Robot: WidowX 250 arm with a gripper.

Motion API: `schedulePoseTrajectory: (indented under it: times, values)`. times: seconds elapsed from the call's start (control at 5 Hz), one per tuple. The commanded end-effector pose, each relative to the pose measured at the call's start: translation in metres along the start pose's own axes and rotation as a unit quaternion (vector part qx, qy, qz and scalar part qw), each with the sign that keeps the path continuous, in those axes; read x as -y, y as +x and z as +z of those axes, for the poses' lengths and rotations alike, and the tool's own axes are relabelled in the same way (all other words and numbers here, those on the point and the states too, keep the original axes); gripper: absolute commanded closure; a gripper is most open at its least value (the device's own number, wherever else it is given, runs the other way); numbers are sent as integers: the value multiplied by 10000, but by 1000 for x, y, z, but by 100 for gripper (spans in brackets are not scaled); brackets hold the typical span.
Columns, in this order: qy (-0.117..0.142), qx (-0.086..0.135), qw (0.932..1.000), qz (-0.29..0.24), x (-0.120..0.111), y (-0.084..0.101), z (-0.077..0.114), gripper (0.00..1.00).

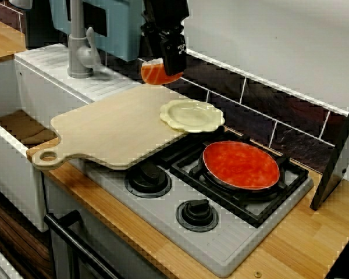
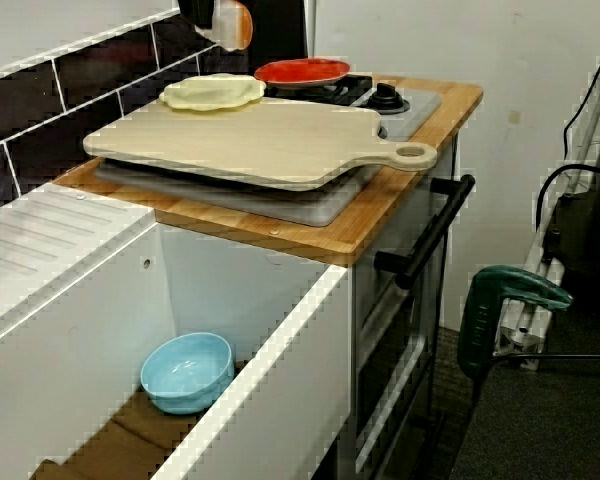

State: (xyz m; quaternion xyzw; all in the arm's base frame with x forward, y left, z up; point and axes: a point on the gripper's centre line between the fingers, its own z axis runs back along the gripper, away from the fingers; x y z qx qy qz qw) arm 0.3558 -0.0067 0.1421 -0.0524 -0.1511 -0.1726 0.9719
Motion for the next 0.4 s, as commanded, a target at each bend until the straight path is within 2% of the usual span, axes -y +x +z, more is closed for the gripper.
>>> schedulePoseTrajectory:
  times: [0.0, 0.2]
  values:
    - [-257, -249, 9994, -42, -1, -31, -6, 100]
    - [-376, -286, 9987, -170, 7, -28, -6, 100]
